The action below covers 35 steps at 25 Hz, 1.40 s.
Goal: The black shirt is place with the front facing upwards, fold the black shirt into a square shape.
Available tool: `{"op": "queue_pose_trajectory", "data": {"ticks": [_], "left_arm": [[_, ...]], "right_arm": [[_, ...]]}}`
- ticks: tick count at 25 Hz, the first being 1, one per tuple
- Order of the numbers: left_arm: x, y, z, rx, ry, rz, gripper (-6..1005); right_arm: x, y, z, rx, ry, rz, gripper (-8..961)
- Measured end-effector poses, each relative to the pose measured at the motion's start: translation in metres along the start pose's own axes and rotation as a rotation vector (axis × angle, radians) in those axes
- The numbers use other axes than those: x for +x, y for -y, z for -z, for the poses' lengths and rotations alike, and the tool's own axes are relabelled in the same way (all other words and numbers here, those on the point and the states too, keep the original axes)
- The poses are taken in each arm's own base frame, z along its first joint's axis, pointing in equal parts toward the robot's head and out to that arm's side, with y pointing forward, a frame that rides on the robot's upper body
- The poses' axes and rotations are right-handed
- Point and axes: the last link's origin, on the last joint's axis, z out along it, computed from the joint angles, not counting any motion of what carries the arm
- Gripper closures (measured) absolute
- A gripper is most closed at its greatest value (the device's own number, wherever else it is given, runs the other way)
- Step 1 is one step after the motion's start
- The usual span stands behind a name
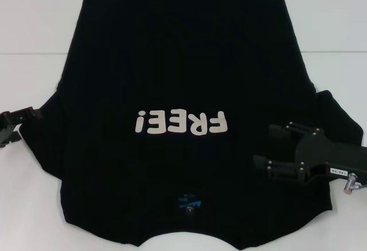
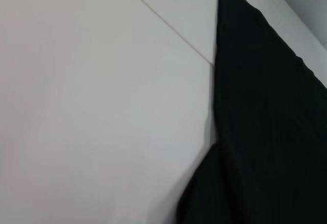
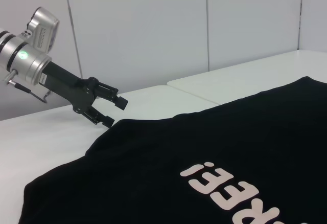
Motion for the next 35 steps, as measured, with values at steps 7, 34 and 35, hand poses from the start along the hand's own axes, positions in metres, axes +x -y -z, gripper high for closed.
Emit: {"op": "queue_pose_trajectory", "data": {"ticks": [7,34,35], "left_arm": [[-0.0007,0.0005,-0.0006,0.004,-0.002,0.001,53],[-0.0057,0.0030,-0.0044,0.017,-0.008,0.001,53],[-0.0057,0.0030,-0.0044,0.017,-0.008,0.001,53]], "right_arm": [[0.0002,-0.0016,0.0006,-0.008,0.004,-0.002,57],[0.0004,-0.0016,0.0007,-0.007,0.004,-0.003,58],[0.0004,-0.0016,0.0008,-0.007,0.003,-0.002,58]]}}
